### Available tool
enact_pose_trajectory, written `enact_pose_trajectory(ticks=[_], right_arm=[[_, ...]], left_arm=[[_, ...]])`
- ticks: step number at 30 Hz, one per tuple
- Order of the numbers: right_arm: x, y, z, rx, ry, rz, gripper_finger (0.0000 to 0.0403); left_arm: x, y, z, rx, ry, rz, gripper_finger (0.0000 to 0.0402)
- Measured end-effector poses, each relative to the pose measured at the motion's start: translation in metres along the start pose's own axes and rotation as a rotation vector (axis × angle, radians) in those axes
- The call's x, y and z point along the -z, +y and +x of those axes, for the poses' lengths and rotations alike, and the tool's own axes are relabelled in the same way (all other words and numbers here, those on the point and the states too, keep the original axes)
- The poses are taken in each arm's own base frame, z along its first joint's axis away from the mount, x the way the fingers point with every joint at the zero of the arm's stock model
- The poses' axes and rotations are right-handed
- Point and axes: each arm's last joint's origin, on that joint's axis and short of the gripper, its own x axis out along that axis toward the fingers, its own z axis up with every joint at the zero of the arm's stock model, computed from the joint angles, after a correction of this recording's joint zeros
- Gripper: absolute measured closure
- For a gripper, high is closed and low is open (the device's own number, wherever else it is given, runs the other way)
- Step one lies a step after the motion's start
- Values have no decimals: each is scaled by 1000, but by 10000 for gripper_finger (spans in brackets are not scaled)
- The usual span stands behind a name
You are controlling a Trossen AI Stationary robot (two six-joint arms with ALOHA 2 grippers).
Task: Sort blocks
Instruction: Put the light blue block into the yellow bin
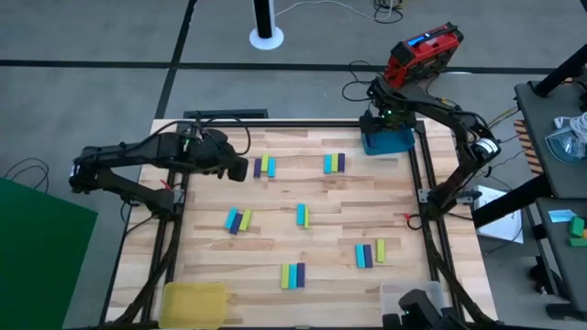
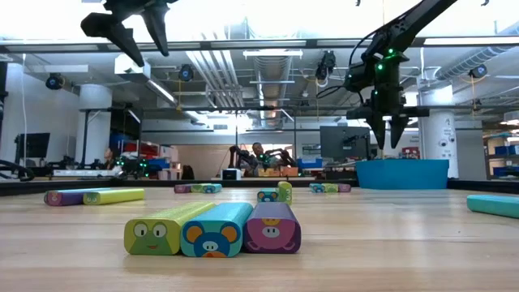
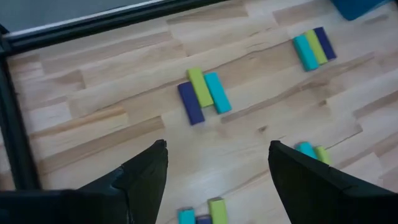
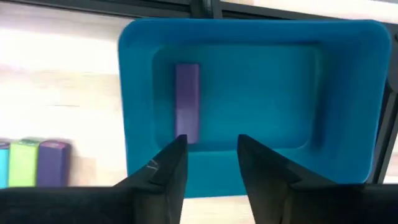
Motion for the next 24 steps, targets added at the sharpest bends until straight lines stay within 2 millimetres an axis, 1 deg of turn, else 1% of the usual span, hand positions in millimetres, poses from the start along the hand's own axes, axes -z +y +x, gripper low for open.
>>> enact_pose_trajectory(ticks=[4,8,13,16,20,24], right_arm=[[6,5,-16,-66,-40,-28,306],[14,16,-39,-160,-153,-70,336],[21,28,-69,-282,-325,-109,365],[21,32,-83,-348,-423,-114,376],[19,33,-94,-393,-503,-119,388],[16,33,-101,-400,-524,-129,392]], left_arm=[[-1,-4,-1,-14,67,21,148],[4,-9,2,-7,173,36,148],[24,-13,11,-27,364,64,148],[39,-14,15,-48,466,64,148],[57,-17,21,-87,520,39,148],[69,-17,27,-132,531,12,148]])
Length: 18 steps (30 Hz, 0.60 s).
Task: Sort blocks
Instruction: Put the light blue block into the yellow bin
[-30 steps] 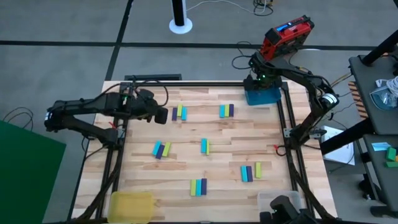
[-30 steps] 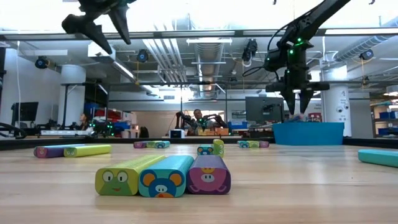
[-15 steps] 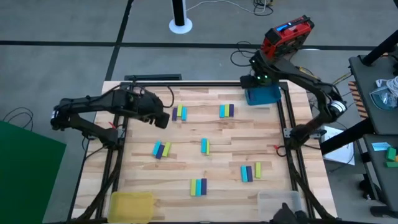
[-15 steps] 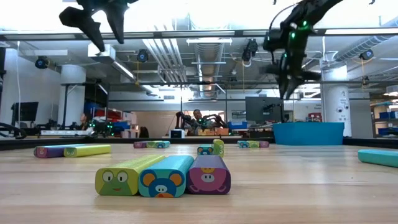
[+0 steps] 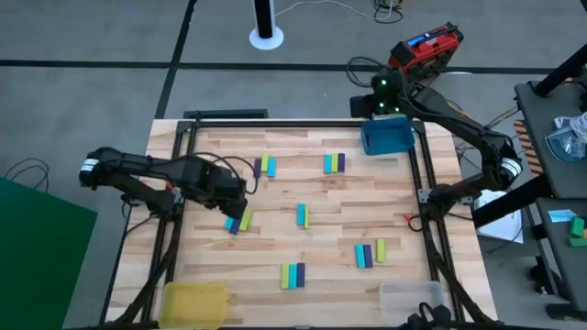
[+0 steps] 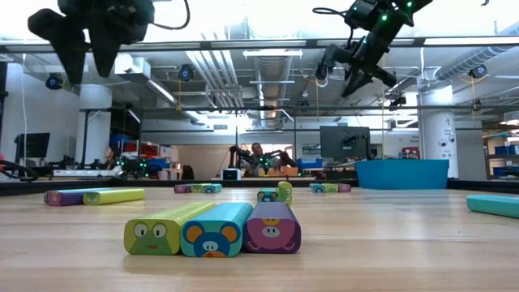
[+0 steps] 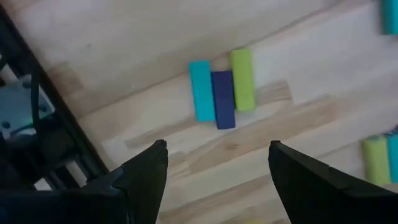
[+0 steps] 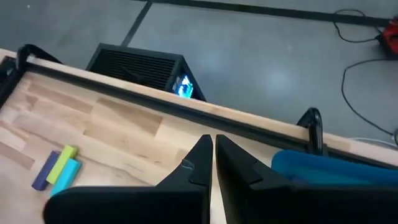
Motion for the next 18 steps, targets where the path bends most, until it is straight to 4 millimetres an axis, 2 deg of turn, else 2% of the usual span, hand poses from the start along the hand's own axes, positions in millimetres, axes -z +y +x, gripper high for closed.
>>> enact_pose_trajectory(ticks=[6,12,18], right_arm=[[-5,3,1,-27,8,-17,390],[-3,2,-1,-21,35,-18,390],[0,1,-2,-7,65,-19,390]], left_arm=[[4,7,24,-12,27,-61,148],[6,15,56,99,39,-89,148],[3,38,89,41,55,-171,148]])
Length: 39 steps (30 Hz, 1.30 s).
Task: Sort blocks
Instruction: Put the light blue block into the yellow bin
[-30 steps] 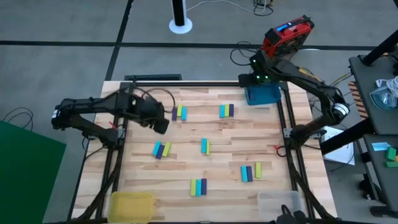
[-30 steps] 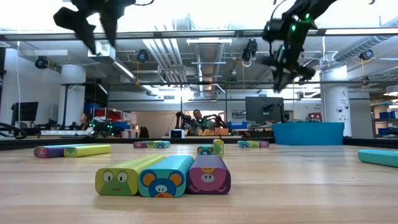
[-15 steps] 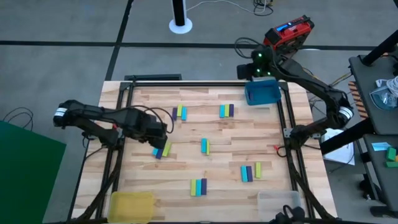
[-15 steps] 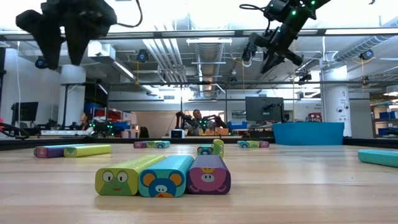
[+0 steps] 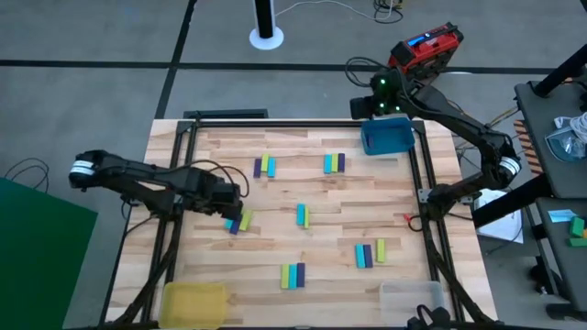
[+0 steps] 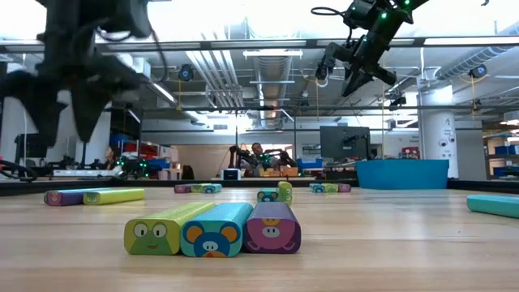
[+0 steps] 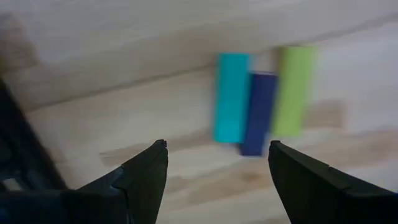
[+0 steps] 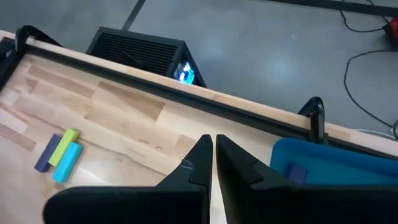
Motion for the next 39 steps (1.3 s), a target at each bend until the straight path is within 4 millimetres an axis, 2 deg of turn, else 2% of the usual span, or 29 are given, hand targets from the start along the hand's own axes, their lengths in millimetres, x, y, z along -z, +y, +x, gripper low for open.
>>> enact_pose_trajectory(ticks=[4,10,22,33,39], right_arm=[[0,0,0,2,4,0,390],[0,0,0,2,4,0,390],[1,0,1,2,5,-1,390],[1,0,1,4,10,-1,390],[1,0,1,4,11,-11,390]], left_arm=[[-11,5,23,59,-16,-39,148],[-26,-5,37,176,-57,-53,148],[-43,-19,63,24,-60,16,148],[-42,-21,67,-15,-11,32,150],[-40,-16,64,-47,14,31,179]])
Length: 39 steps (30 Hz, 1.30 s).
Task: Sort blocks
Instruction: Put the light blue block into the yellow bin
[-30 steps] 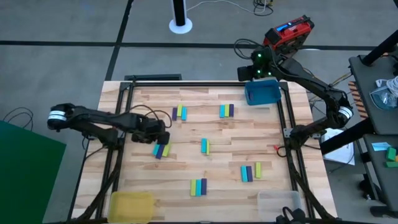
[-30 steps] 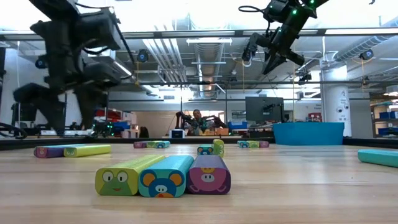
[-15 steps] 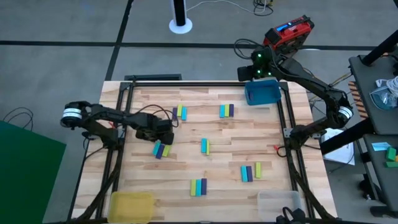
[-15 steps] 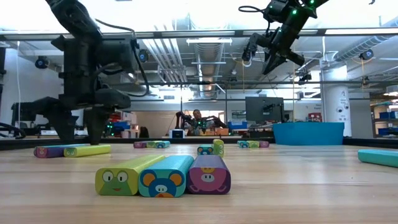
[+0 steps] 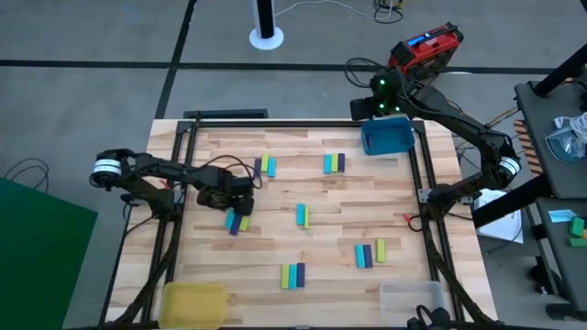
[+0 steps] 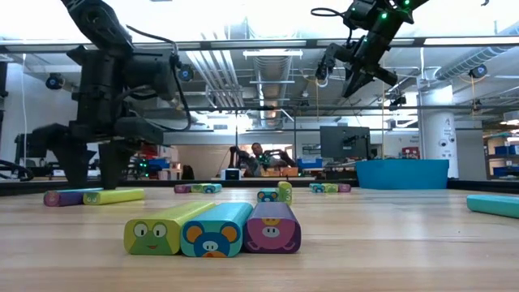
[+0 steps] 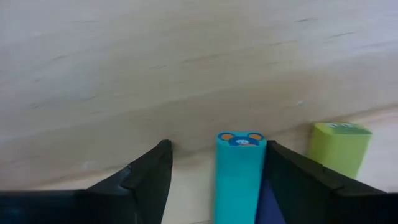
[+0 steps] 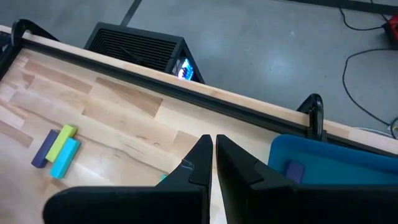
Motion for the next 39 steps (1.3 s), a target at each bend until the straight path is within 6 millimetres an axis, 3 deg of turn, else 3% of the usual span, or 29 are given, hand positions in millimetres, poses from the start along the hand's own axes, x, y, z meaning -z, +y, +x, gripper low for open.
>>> enact_pose_trajectory(ticks=[13,33,39], right_arm=[[0,0,0,0,-1,-26,390],[-1,0,0,5,-13,-61,390],[-1,0,0,5,-13,-61,390]], left_arm=[[-1,-1,1,-7,-12,-1,245],[-2,-2,7,-22,-19,-5,250],[-2,-2,7,-31,-37,-4,307]])
